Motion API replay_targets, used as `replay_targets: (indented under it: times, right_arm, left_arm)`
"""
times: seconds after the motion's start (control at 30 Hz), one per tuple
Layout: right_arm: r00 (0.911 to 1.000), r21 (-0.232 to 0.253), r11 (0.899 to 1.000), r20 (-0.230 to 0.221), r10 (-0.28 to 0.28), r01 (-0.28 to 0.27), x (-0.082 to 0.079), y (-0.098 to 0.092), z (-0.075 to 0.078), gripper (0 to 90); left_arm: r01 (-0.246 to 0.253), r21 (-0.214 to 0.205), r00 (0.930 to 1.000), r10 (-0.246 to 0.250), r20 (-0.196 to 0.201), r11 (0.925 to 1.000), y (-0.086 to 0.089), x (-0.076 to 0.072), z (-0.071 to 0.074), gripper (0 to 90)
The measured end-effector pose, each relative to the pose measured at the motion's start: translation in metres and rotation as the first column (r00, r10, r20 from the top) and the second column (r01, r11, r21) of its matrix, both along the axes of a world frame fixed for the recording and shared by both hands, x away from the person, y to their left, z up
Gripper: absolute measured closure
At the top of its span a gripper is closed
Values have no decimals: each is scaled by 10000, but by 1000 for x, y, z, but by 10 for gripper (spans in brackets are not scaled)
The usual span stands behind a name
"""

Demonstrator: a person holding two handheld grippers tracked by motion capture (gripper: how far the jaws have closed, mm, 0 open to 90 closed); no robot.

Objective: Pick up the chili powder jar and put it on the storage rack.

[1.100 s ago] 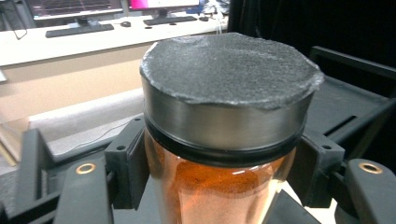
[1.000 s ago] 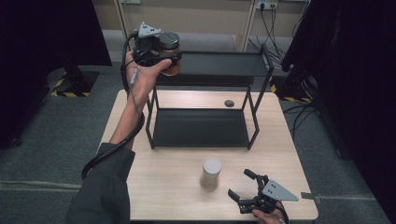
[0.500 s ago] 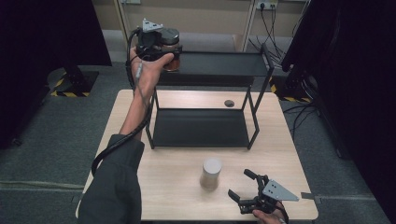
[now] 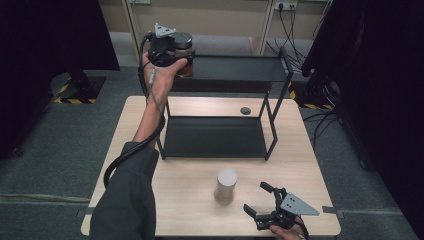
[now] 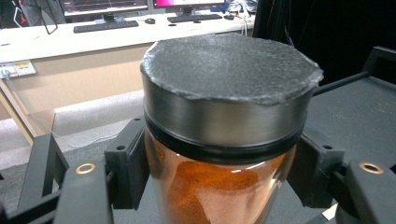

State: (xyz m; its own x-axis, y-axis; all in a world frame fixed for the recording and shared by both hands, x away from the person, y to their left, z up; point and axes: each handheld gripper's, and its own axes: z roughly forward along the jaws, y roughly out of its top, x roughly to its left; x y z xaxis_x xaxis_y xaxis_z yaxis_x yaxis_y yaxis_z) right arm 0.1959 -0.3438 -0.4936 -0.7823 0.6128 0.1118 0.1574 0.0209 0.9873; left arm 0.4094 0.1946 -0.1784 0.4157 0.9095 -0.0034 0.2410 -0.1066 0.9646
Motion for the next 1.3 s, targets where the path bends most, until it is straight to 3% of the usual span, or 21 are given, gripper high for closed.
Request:
replay_targets:
  times: [0.07, 0.27, 0.37, 0.87, 1.3]
  right_arm:
    - [10000, 3, 10000, 1, -9, 9, 0, 0, 0, 19]
    - [10000, -22, 10000, 7, -26, 26, 0, 0, 0, 19]
    - [10000, -20, 10000, 20, -29, 29, 0, 1, 0, 19]
    - [10000, -34, 10000, 37, -34, 34, -1, 1, 0, 19]
    - [10000, -74, 10000, 18, -9, 9, 0, 2, 0, 19]
  left_arm:
    - [-39, -74, 9997, 41, 230, 10000, 0, -3, -4, 290]
    - [-199, -323, 9992, 210, 335, 9993, -2, -10, -6, 64]
    - [-286, -404, 9987, 302, 398, 9988, -3, -15, -6, 20]
    - [64, -451, 9988, -42, 496, 9990, 3, -40, -5, 19]
    - [550, -527, 9968, -517, 608, 9971, 13, -53, -18, 19]
